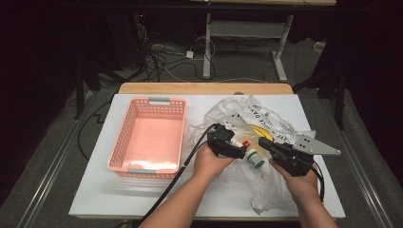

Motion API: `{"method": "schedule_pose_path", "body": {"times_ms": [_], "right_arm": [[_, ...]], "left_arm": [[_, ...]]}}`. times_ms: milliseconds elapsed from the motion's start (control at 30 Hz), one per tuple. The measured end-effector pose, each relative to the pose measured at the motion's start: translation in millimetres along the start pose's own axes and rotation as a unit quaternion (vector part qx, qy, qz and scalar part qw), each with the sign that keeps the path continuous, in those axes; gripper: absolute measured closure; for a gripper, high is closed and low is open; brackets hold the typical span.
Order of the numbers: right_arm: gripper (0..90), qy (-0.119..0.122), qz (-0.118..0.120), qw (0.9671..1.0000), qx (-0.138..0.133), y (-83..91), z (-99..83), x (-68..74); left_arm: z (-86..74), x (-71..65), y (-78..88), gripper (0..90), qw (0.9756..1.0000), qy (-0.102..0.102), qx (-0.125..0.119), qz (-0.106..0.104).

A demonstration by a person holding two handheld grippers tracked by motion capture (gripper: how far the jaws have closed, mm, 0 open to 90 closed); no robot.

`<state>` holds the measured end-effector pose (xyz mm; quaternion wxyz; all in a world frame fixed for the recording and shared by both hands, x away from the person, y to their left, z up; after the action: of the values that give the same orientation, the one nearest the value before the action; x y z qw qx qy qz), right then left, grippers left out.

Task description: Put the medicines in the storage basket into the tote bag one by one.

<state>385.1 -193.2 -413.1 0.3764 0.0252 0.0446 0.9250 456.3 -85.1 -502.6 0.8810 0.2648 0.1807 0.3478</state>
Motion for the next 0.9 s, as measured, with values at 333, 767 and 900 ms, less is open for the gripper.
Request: {"method": "schedule_pose_path", "body": {"times_ms": [333, 767, 900], "right_arm": [[90.0, -0.006, -0.002, 1.0000, 0.004, -2.4, -3.1, -3.5], [90.0, -0.005, -0.006, 1.0000, 0.003, -0.3, -2.9, -6.6], [90.0, -0.005, -0.007, 1.0000, 0.003, 1.1, -2.6, -6.6]], "left_arm": [[-4.2, 20.3, -26.6, 5.5, 0.9990, 0.037, 0.019, 0.019], [-0.3, -8.5, 11.1, 0.0, 0.9996, -0.004, 0.003, -0.026], [-6.8, -19.5, 31.7, 0.0, 0.9990, -0.017, -0.014, -0.038]]}}
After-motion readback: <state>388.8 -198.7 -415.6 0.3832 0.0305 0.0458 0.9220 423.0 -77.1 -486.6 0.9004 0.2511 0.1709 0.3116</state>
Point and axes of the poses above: each handheld gripper's, and its own axes: y roughly backward along the jaws, z roughly out of its top, x roughly to its left, the point moved 9 cm from there along -y, roughly forward along the jaws, and after that the axes turned 8 degrees about -x, right-handed, at the moved point
